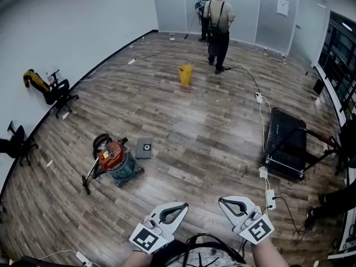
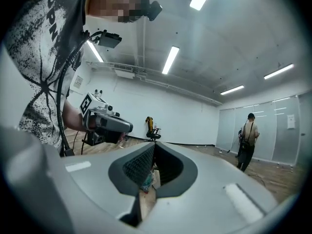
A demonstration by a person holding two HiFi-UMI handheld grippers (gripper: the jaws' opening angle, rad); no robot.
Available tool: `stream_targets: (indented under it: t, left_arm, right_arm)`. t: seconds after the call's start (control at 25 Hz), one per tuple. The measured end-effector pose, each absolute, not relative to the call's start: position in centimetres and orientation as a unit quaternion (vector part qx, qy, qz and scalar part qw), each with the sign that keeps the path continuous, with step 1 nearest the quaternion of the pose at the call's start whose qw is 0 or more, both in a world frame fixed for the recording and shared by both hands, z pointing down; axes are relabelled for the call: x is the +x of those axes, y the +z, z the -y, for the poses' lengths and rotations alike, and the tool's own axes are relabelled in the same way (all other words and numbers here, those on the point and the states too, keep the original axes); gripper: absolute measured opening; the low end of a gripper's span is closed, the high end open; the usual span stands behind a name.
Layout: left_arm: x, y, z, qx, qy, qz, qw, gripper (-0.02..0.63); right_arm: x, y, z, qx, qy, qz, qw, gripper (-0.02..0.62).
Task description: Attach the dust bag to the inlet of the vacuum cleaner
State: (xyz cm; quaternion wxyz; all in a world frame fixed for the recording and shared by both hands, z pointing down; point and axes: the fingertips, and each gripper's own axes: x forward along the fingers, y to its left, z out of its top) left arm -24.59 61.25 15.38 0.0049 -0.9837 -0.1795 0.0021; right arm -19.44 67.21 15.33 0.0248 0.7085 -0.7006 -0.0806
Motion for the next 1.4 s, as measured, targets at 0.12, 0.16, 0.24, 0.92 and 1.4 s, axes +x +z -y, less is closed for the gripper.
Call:
stream_targets:
  t: [0.12,0.16,0.24,0.92,1.4]
  left_arm:
    - [-23.7,15.6,-61.1,-0.984,-0.002,0.177,0.004,0.0]
    - [-23.4,15.7,-60.9,-0.984,-0.004,0.175,0.004,0.0]
    - [-22.7,15.8,-60.2,-0.985,-0.003,0.174,0.004,0.0]
    - [-11.5,15.9,-46.7,-0.972,0.007,0.235,-0.004,0.0]
    - [-7.0,15.3,-34.1,-0.97,0.026,0.24,-0.001,0.0]
  right_arm:
    - [-18.8,15.6,-66.9,0.703,-0.078,0.706,0.023,0.005]
    - [-18.5,15.8,-66.7,0.701,-0.077,0.708,0.022,0.005]
    - [-17.8,16.2,-66.1,0.699,-0.075,0.711,0.022,0.005]
    - [-7.2,16.0,-52.4,0.738,-0.068,0.67,0.031,0.005]
    - [-2.3,15.6,-40.1,0.748,-0.068,0.659,0.035,0.005]
